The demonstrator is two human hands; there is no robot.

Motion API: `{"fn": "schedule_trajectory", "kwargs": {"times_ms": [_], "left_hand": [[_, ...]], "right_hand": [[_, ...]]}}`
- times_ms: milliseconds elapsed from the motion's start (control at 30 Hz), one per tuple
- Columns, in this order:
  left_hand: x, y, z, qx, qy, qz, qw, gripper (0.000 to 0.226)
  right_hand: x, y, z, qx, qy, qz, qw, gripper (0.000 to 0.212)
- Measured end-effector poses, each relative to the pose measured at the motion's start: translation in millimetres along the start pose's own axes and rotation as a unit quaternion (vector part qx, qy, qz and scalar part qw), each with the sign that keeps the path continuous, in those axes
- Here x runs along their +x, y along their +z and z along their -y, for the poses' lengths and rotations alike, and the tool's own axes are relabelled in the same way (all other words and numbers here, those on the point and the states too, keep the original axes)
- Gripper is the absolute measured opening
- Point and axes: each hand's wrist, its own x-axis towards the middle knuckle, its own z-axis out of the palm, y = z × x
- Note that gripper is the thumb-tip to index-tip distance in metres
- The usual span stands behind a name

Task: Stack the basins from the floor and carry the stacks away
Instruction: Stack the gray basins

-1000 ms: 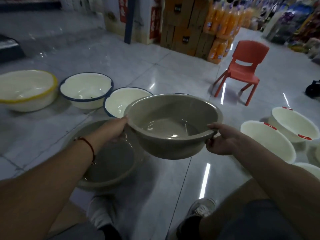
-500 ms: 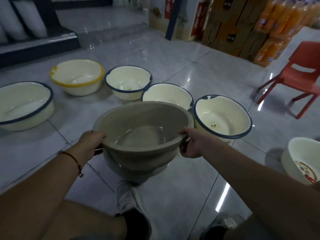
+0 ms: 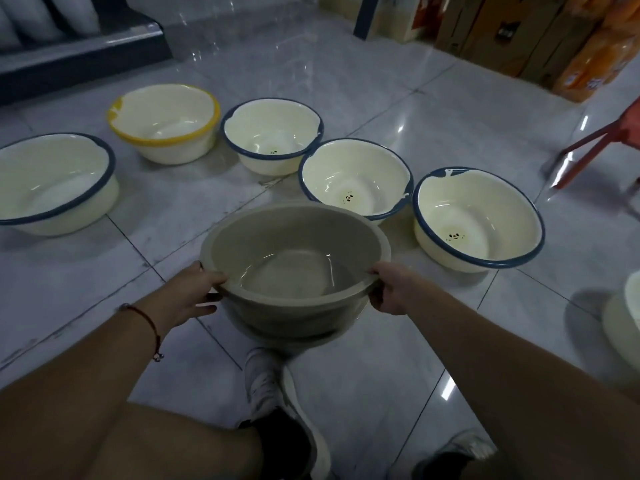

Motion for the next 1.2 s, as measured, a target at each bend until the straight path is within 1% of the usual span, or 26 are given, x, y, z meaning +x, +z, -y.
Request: {"fn": "schedule_trajectory", "kwargs": {"times_ms": [67, 133, 200, 233, 400, 500, 567, 667, 700, 767, 833, 900, 933, 967, 1033, 1133, 1167, 1200], "left_hand": [[7.3, 3.9, 1.2, 0.020, -0.005, 0.001, 1.000, 0.044], [12.3, 10.2, 0.4, 0.040, -0.001, 0.008, 0.999, 0.056], [15.0, 21.3, -1.0, 0.068, 0.005, 0.015, 0.998, 0.069], [15.9, 28.3, -0.4, 0.092, 0.007, 0.016, 0.996, 0.071], [4.9, 69.2, 3.8, 0.224, 0.036, 0.057, 0.972, 0.073], [-8.0, 98.6, 2.5, 0.291, 0.081, 0.092, 0.949, 0.072], [-13.4, 121.2, -0.3, 0.330, 0.095, 0.117, 0.932, 0.071], [-15.8, 163.2, -10.2, 0.381, 0.091, 0.163, 0.905, 0.072], [-16.4, 174.3, -13.8, 0.386, 0.093, 0.173, 0.901, 0.073], [-18.0, 203.0, -20.1, 0.408, 0.119, 0.189, 0.885, 0.071], [-23.3, 233.0, -23.8, 0.446, 0.153, 0.203, 0.858, 0.069], [-27.4, 260.1, -25.7, 0.477, 0.170, 0.226, 0.832, 0.069], [-28.2, 272.7, -25.5, 0.482, 0.168, 0.237, 0.827, 0.066], [-28.1, 285.2, -24.6, 0.484, 0.165, 0.242, 0.825, 0.059], [-23.6, 310.8, -18.3, 0.480, 0.171, 0.221, 0.832, 0.041], [-18.8, 349.6, -2.4, 0.461, 0.197, 0.187, 0.845, 0.026], [-18.2, 361.1, 2.7, 0.460, 0.208, 0.189, 0.842, 0.019], [-17.5, 370.3, 6.5, 0.473, 0.219, 0.195, 0.831, 0.016]], "right_hand": [[8.1, -5.7, -1.3, -0.014, -0.029, -0.004, 0.999, 0.012], [18.3, -14.2, -6.6, -0.059, -0.054, -0.018, 0.997, 0.012], [28.7, -26.1, -14.8, -0.104, -0.069, -0.029, 0.992, 0.018], [34.3, -33.3, -19.8, -0.117, -0.071, -0.037, 0.990, 0.019], [46.8, -85.9, -42.9, -0.159, -0.112, -0.086, 0.977, 0.021], [44.2, -130.6, -53.1, -0.177, -0.132, -0.124, 0.967, 0.022], [41.0, -162.0, -60.6, -0.183, -0.142, -0.152, 0.961, 0.022], [35.1, -208.4, -75.3, -0.135, -0.141, -0.194, 0.961, 0.015], [35.3, -218.9, -79.7, -0.116, -0.137, -0.205, 0.962, 0.014], [32.3, -242.9, -91.3, -0.073, -0.117, -0.231, 0.963, 0.016], [30.0, -267.6, -103.5, -0.041, -0.098, -0.259, 0.960, 0.020], [30.7, -289.6, -115.0, -0.011, -0.092, -0.287, 0.954, 0.022], [31.6, -299.3, -119.2, -0.001, -0.092, -0.302, 0.949, 0.022], [35.1, -308.7, -124.1, -0.002, -0.097, -0.316, 0.944, 0.025], [40.5, -322.4, -130.8, -0.005, -0.087, -0.327, 0.941, 0.038], [44.4, -333.2, -138.7, 0.027, -0.077, -0.343, 0.936, 0.057], [46.5, -336.4, -141.0, 0.022, -0.071, -0.347, 0.935, 0.065], [49.4, -340.0, -143.9, 0.018, -0.062, -0.349, 0.935, 0.071]]}}
